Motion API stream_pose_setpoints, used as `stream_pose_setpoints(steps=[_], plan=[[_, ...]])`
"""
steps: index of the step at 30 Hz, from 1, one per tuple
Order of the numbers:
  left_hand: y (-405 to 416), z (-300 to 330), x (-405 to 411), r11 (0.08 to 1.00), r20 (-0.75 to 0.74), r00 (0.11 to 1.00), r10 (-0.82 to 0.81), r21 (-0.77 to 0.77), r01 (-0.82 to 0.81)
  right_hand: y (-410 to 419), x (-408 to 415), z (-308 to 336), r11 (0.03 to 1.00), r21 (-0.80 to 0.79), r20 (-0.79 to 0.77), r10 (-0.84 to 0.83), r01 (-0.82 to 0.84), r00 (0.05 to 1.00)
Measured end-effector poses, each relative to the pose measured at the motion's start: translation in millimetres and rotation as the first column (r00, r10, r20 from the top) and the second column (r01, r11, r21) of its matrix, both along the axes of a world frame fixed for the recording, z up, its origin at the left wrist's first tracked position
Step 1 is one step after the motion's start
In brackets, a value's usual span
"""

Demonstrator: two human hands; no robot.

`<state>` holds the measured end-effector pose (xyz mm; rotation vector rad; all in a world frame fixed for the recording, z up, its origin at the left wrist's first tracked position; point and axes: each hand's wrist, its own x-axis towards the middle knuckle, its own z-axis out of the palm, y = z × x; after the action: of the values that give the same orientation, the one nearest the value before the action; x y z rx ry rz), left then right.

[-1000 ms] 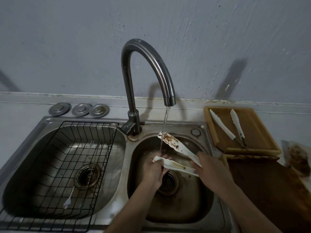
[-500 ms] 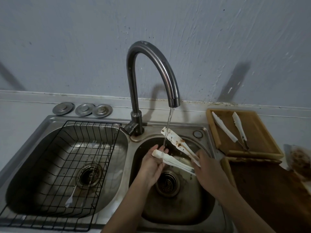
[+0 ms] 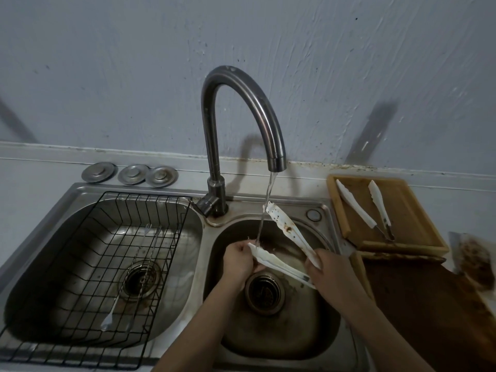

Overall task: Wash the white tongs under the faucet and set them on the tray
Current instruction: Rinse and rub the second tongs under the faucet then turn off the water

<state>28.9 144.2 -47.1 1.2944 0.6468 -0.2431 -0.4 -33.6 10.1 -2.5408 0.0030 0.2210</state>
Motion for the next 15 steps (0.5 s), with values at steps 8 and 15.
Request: stream_pose_setpoints(steps=[8,15], plan=[[7,34,19,0.977,0.273,0.96,0.066,0.18,-0.118,1,8,-3,0.924,0.32,-0.146,-0.168,0.208,0.975],[13,55,22,0.964,0.409,0.911,0.048,0.219,-0.149,15,16,-10,0.883,0.401,-0.221,-0.163,0.242,0.962]])
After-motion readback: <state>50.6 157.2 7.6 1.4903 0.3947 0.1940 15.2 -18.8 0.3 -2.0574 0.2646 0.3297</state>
